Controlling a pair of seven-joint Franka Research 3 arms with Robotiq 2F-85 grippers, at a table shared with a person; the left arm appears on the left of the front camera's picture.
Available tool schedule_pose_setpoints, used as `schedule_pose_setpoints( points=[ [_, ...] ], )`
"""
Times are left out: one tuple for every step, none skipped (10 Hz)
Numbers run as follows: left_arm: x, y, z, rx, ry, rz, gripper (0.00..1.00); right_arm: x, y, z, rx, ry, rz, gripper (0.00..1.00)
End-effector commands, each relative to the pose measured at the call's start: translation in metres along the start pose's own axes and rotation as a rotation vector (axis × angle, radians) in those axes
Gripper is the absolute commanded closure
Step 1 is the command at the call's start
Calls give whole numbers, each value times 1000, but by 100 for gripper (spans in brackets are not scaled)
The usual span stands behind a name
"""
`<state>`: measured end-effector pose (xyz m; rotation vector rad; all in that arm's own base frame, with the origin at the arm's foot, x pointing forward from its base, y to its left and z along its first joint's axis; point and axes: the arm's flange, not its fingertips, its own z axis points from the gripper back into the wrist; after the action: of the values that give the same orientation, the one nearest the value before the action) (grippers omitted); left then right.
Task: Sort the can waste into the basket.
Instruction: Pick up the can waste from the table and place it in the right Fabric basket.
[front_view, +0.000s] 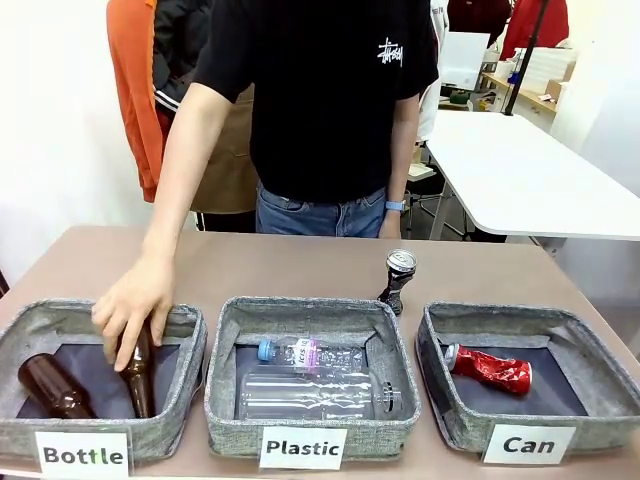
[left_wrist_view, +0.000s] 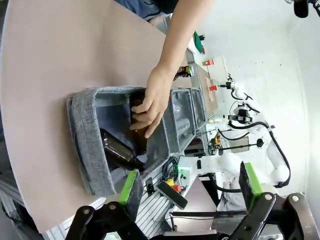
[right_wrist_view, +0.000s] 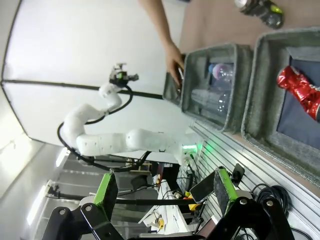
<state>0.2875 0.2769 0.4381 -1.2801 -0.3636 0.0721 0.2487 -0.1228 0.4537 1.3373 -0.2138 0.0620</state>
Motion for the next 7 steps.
schedule_pose_setpoints(
  points=[
    [15,0,-17,13,35,1,0,-1,0,0,-15,1,11,0],
    [15,2,-18,12,37,5,0,-1,0,0,-15,1,11,0],
    [18,2,-19,13,41,1,0,-1,0,0,-15,1,11,0],
    [20,3,-20,21,47,16,0,-1,0,0,-15,1,11,0],
    [22,4,-21,17,54,17,0,-1,0,0,-15,1,11,0],
    [27,4,-26,22,67,14,0,-1,0,0,-15,1,11,0],
    [38,-6,-42,44,97,-15,0,-1,0,0,-15,1,11,0]
  ],
)
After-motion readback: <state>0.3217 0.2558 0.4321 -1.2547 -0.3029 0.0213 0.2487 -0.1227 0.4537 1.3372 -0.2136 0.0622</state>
